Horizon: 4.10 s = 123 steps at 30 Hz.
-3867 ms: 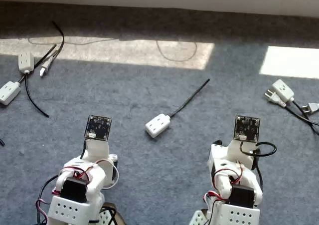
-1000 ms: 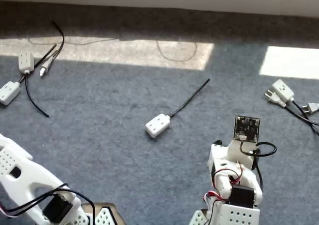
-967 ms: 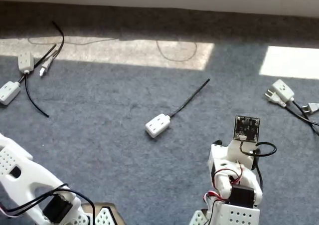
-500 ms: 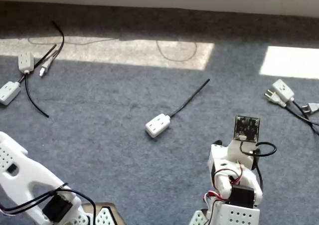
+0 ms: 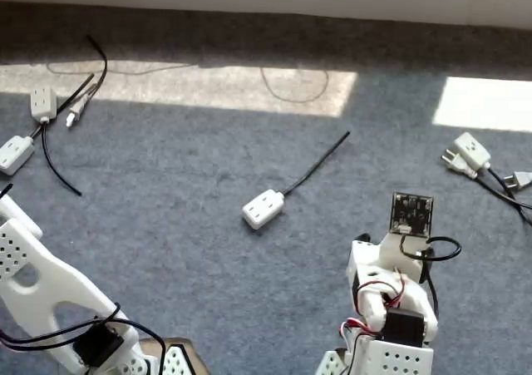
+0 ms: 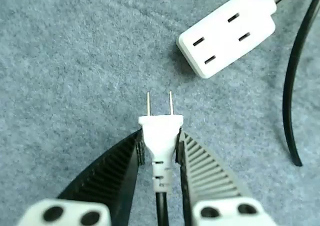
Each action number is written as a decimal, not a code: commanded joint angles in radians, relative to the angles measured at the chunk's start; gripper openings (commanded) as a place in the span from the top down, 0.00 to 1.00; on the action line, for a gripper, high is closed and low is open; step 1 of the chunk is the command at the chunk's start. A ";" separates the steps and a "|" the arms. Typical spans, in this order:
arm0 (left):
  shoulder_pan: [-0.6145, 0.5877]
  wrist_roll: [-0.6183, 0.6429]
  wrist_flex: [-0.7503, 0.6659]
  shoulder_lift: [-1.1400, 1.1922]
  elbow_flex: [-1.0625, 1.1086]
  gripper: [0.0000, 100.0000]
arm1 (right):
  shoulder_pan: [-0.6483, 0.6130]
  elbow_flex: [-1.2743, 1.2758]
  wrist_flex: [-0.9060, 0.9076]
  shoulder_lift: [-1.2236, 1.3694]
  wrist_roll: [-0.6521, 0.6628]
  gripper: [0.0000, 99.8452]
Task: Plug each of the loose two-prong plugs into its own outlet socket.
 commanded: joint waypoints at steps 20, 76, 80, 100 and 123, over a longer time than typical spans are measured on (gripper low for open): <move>0.651 -0.126 -0.431 -1.231 1.689 0.99 | -0.015 0.148 -0.010 -0.005 0.008 0.60; 0.549 -0.130 -1.065 -1.004 1.963 0.79 | -0.015 0.148 -0.015 -0.005 0.008 0.60; 0.536 -0.130 -1.065 -1.004 1.963 0.80 | -0.015 0.148 -0.015 -0.005 0.008 0.60; 0.705 -0.126 -0.789 -1.165 1.624 0.99 | -0.015 0.148 -0.016 -0.005 0.008 0.60; 1.323 0.028 -0.864 -2.486 2.259 0.99 | -0.010 0.148 -0.036 -0.005 0.008 0.60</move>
